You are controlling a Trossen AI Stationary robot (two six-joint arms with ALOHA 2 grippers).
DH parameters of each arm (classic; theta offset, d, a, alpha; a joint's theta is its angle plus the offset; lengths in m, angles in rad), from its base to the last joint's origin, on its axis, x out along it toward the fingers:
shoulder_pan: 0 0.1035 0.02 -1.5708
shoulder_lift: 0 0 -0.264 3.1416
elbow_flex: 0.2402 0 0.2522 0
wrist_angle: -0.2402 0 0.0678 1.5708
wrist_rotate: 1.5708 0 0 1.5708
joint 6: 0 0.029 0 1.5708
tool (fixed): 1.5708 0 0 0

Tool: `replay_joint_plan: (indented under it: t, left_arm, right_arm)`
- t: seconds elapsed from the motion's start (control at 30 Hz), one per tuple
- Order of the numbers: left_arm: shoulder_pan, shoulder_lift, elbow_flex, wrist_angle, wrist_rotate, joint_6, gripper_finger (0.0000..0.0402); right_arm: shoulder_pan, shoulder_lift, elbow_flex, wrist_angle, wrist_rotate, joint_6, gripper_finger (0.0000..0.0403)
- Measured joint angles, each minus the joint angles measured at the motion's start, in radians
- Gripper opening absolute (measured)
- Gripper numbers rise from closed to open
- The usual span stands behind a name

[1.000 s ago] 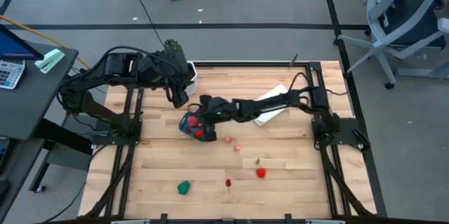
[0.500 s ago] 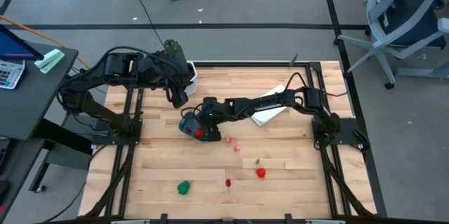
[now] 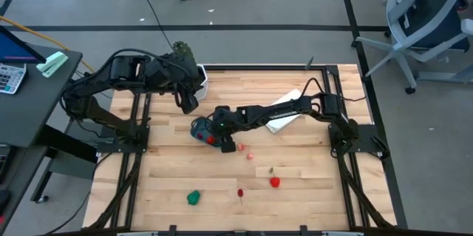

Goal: Pick and placing Produce into tupperware
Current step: Put the red dragonfruit into the blue bin, then put the green bell pepper into the blue bin

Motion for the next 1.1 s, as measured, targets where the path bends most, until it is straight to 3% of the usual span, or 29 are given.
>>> replay_joint_plan:
  t: [0.37, 0.5, 0.67, 0.9, 1.1]
  left_arm:
    - [-0.002, 0.0, 0.0, -0.041, 0.013, -0.058, 0.0144]
    - [-0.018, 0.019, -0.001, -0.148, 0.03, -0.125, 0.016]
    - [-0.073, 0.055, -0.001, -0.348, 0.097, -0.363, 0.0174]
    - [-0.269, 0.09, -0.077, -0.266, 0.296, -0.574, 0.0174]
    - [-0.46, 0.142, -0.25, -0.228, 0.303, -0.789, 0.0177]
  right_arm:
    - [0.021, -0.047, 0.0, -0.039, 0.003, 0.017, 0.0266]
    - [0.021, -0.149, 0.0, -0.099, 0.005, 0.046, 0.026]
    - [0.019, -0.335, 0.0, -0.267, 0.01, 0.077, 0.025]
    - [0.019, -0.575, -0.018, -0.456, 0.058, 0.188, 0.0238]
    - [0.019, -0.74, -0.135, -0.46, 0.086, 0.238, 0.0232]
